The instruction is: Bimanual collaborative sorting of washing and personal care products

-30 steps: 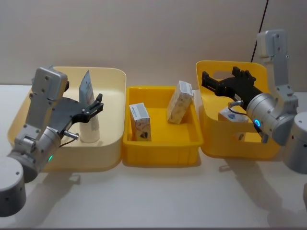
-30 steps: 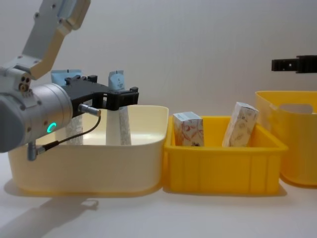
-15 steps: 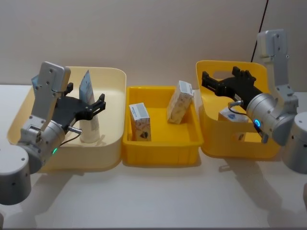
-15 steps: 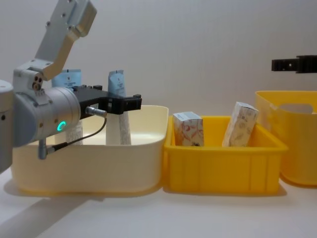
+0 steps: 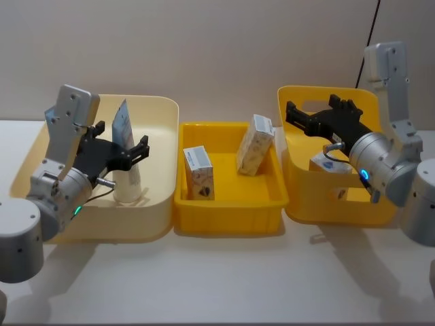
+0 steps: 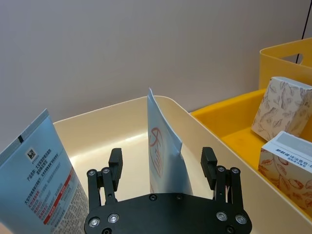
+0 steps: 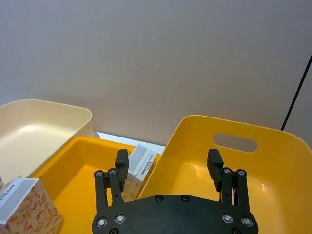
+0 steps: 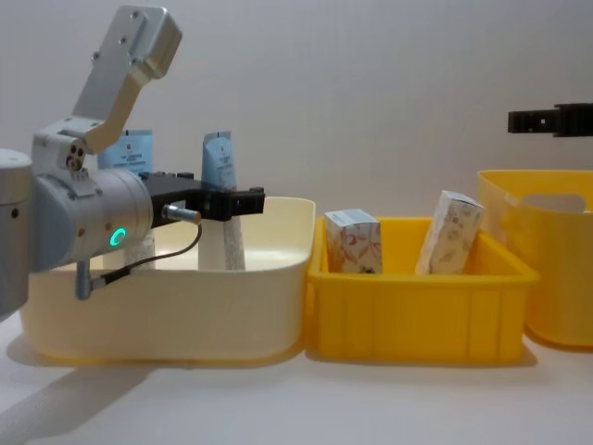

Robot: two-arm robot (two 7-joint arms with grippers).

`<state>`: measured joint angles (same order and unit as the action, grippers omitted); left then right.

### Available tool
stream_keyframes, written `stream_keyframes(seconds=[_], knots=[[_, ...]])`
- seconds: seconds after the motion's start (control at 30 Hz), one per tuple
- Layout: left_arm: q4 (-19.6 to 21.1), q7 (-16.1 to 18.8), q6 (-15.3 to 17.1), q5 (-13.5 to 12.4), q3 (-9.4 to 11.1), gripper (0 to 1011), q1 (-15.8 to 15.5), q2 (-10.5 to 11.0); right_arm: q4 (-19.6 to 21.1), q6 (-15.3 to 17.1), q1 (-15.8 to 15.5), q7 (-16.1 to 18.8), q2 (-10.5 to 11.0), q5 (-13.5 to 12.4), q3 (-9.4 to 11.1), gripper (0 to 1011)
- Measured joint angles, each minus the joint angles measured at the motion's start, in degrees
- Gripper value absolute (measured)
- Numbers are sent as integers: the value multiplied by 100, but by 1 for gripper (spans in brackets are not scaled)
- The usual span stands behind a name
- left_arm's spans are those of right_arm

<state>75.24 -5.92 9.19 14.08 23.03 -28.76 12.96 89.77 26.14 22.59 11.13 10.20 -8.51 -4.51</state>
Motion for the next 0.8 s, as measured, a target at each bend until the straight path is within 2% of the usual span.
stream_keyframes(seconds=[0.37,0.8], knots=[[350,85,475,-130,-19,1003,180,127,0,0,0,0,0,0,0,1001],[621,164,730,-209,-40,1003,335,205,0,0,0,0,0,0,0,1001]])
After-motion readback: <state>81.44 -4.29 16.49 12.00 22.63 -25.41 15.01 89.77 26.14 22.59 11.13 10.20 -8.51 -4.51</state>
